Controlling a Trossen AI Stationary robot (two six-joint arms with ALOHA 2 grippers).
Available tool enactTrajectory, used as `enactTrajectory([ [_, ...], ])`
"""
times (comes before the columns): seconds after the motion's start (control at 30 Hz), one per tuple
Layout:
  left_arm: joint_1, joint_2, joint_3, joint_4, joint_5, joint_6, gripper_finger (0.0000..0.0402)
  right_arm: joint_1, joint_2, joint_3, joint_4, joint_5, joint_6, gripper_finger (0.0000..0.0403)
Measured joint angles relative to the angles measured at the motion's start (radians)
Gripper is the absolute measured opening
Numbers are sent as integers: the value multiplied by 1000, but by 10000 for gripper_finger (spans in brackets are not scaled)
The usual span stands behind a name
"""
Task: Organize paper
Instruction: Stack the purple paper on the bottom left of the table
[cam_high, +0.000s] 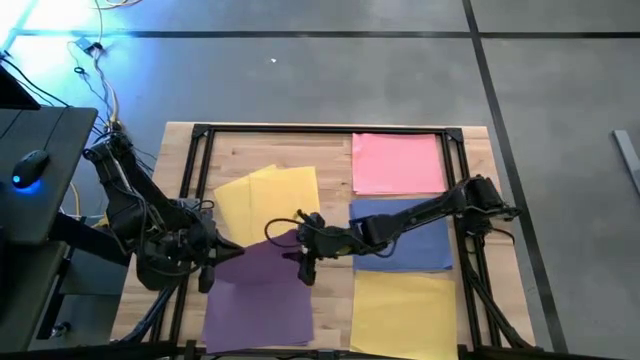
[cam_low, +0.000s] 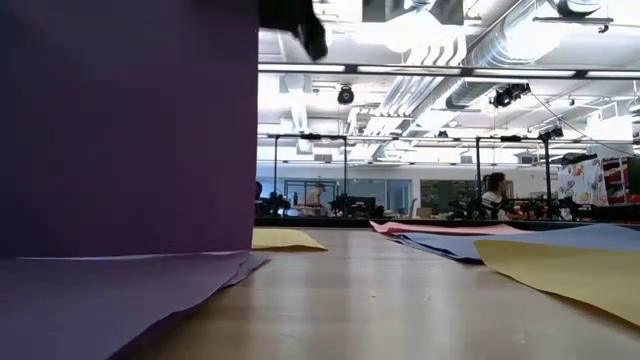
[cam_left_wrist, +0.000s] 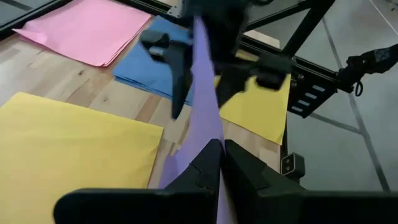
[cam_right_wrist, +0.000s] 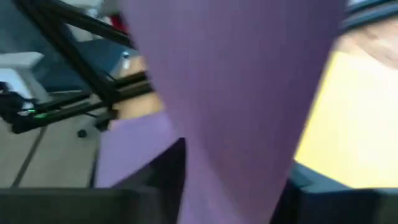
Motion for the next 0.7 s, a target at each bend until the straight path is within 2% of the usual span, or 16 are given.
enactTrajectory([
  [0.07, -1, 0, 0, -9, -1, -9, 0, -5, 17, 0, 61, -33, -1, 29],
  [0.1, -2, -1, 0, -17, -1, -11, 0, -7, 24, 0, 102, -52, -2, 15],
  [0.23, -7, -8, 0, -24, -1, -11, 0, -7, 20, 0, 113, -71, 20, 4],
  [0.37, -15, -36, 0, -15, 40, 22, 1, -10, -9, 35, 10, -93, 69, 0],
  [0.57, -40, -137, 0, 155, 111, 287, 25, -44, -2, 281, -370, -318, 103, 0],
  [0.7, -40, -226, 0, 220, 134, 372, 46, -89, 15, 413, -458, -521, 116, 0],
])
